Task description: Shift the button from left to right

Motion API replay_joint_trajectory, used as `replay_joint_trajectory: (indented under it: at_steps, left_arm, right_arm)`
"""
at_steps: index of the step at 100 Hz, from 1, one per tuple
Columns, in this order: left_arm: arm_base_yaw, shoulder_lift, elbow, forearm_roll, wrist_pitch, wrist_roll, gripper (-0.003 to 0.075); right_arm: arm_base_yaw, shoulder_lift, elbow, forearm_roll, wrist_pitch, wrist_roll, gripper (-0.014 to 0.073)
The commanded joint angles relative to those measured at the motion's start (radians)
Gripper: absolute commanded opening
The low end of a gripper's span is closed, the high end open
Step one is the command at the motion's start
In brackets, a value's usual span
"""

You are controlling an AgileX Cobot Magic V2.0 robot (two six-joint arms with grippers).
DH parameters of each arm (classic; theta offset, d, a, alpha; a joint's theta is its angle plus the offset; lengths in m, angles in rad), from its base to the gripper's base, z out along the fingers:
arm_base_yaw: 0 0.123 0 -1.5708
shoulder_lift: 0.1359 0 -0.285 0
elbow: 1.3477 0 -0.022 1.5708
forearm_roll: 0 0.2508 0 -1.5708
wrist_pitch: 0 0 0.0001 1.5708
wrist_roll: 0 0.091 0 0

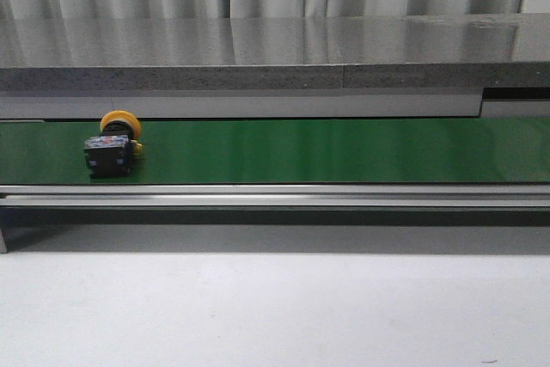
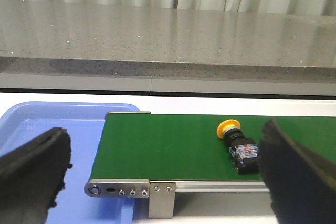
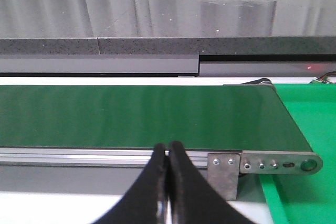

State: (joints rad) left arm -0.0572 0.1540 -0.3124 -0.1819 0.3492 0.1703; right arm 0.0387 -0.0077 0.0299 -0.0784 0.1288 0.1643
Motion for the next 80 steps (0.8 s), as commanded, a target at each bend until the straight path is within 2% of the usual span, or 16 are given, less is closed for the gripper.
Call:
replay_joint_trajectory:
  at_steps: [1,12,41,80]
  left_arm:
    - [-0.009,0.013,-0.026,-0.017,-0.076,-0.004,0.0638]
    - [-0.009,0.013,-0.026,-0.017,-0.073,-0.004,0.0504]
    - [-0.009,0.013,-0.026,-0.017,-0.072,-0.004,0.0001]
    - [-0.009,0.013,-0.026,-0.015,-0.072,-0.004,0.0005]
  right_arm:
    - [-0.002,-0.017,0.0,0.002,-0.083,-0.004,-0.0068]
    - [-0.002,-0.017,0.0,0.002,-0.083,-0.004,-0.0068]
    - [-0.002,-0.017,0.0,0.002,-0.083,-0.004,-0.0068]
    - [-0.002,-0.017,0.0,0.002,-0.088,-0.004,-0.0068]
